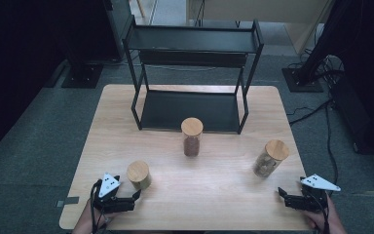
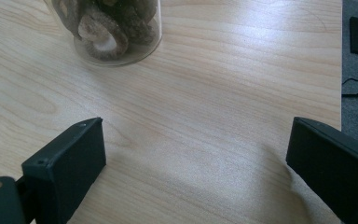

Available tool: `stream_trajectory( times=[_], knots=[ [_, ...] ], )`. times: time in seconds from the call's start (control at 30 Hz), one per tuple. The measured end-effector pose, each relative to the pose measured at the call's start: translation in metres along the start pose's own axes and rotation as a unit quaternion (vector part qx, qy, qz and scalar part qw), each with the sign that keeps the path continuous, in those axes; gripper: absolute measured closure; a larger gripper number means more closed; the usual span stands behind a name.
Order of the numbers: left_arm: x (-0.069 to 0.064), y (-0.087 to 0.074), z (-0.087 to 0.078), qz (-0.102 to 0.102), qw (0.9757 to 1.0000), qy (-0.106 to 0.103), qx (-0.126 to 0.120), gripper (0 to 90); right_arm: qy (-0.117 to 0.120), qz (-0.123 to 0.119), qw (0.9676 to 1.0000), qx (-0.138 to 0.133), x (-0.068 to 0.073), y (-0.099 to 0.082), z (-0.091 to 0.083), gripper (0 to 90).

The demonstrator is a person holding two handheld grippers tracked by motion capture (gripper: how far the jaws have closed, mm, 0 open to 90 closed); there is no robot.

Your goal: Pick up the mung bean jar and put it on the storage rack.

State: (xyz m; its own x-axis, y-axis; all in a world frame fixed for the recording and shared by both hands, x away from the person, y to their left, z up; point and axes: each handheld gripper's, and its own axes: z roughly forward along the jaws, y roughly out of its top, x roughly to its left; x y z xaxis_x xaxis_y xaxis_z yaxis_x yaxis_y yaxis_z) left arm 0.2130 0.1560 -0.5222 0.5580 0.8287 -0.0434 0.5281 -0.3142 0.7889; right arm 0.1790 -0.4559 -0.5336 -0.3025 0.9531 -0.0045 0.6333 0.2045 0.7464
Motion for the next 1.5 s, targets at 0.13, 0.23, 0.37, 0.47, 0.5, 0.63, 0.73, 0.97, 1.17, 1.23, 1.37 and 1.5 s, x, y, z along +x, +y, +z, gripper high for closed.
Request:
stream_trajectory(
  times=[0.13, 0.23, 0.37, 0.47, 0.5, 0.63, 0.73, 0.97, 1.17, 1.23, 1.37, 1.5],
  knots=[
    [-0.003, 0.002, 0.003, 0.004, 1.0000, -0.005, 0.005, 4.3, 0.001, -0.001, 1.0000, 0.000, 0.000, 0.000, 0.000, 4.2],
    [-0.003, 0.003, 0.005, 0.000, 1.0000, -0.005, 0.006, 4.3, 0.001, 0.000, 1.0000, -0.001, 0.000, 0.000, 0.000, 4.2],
    [-0.003, 0.004, 0.006, -0.008, 0.9999, -0.005, 0.011, 4.3, 0.004, -0.001, 1.0000, -0.003, 0.000, 0.000, -0.001, 4.2],
    [-0.006, 0.006, 0.007, -0.009, 0.9999, -0.006, 0.011, 4.3, 0.005, -0.001, 1.0000, -0.003, 0.000, 0.000, -0.001, 4.2],
    [-0.006, 0.007, 0.008, -0.008, 0.9999, -0.006, 0.012, 4.3, 0.005, -0.001, 1.0000, -0.003, 0.000, 0.000, -0.001, 4.2],
    [-0.010, 0.011, 0.011, -0.008, 0.9999, -0.009, 0.011, 4.3, 0.006, -0.001, 1.0000, -0.005, 0.000, 0.000, -0.001, 4.2],
    [-0.013, 0.013, 0.014, -0.007, 0.9999, -0.010, 0.010, 4.3, 0.007, 0.000, 1.0000, -0.006, 0.000, 0.000, -0.001, 4.2],
    [-0.016, 0.016, 0.019, -0.008, 0.9998, -0.011, 0.013, 4.3, 0.011, -0.002, 0.9999, -0.006, 0.000, -0.001, -0.001, 4.2],
    [-0.019, 0.020, 0.023, -0.010, 0.9998, -0.012, 0.008, 4.4, 0.011, -0.002, 0.9999, -0.006, 0.000, -0.001, -0.001, 4.2],
    [-0.020, 0.021, 0.024, -0.011, 0.9998, -0.012, 0.006, 5.6, 0.010, -0.002, 0.9999, -0.007, 0.000, -0.001, -0.001, 4.2],
    [-0.021, 0.023, 0.026, -0.015, 0.9998, -0.010, 0.003, 6.9, 0.011, -0.001, 0.9999, -0.007, 0.000, -0.001, -0.001, 4.2],
    [-0.020, 0.025, 0.029, -0.025, 0.9997, -0.003, 0.003, 10.3, 0.011, -0.001, 0.9999, -0.007, -0.001, -0.001, -0.001, 4.2]
  ],
)
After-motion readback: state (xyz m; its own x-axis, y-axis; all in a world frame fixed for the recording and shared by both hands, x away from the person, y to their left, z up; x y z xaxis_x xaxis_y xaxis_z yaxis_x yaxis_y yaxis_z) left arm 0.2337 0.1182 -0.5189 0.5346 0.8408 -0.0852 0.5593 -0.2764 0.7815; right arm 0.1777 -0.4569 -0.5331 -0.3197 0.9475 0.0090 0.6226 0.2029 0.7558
